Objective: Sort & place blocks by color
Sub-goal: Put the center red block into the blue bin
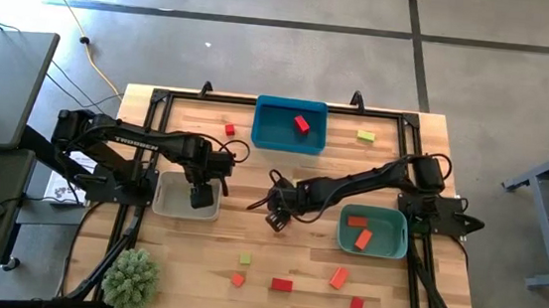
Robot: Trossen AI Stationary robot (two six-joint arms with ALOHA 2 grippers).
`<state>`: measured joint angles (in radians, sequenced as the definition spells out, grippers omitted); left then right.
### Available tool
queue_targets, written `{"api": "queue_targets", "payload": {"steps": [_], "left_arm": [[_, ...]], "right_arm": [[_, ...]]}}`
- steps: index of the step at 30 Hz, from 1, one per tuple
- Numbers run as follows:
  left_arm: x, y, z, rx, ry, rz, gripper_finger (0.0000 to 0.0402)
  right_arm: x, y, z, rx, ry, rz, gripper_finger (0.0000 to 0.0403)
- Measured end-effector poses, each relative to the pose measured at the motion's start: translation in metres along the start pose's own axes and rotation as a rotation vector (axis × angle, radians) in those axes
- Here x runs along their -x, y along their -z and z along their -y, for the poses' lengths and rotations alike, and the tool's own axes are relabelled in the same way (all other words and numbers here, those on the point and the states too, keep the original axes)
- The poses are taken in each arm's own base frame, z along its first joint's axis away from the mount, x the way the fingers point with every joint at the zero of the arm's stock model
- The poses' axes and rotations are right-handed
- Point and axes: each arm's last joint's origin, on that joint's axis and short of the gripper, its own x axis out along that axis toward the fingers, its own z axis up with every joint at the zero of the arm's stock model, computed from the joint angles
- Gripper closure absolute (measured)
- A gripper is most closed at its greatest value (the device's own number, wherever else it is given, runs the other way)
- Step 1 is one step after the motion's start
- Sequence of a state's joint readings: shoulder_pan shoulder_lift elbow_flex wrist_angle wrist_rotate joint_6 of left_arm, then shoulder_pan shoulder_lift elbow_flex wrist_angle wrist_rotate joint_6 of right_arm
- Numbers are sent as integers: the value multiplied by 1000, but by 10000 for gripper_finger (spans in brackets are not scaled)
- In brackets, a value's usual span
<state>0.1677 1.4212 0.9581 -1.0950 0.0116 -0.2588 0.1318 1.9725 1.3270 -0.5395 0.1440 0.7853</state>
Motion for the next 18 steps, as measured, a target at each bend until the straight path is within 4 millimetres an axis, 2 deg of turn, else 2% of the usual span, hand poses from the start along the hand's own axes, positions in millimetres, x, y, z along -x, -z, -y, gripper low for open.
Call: {"api": "queue_targets", "payload": {"steps": [7,12,15,18], "left_arm": [[0,0,0,0,1,2,188],[0,0,0,0,0,2,188],[0,0,0,0,0,2,188],[0,0,0,0,0,1,188]], "right_arm": [[-19,6,1,7,11,-55,208],[-23,7,0,8,18,-60,212],[-23,7,1,-5,23,-64,239],[-24,7,2,-22,25,-72,291]]}}
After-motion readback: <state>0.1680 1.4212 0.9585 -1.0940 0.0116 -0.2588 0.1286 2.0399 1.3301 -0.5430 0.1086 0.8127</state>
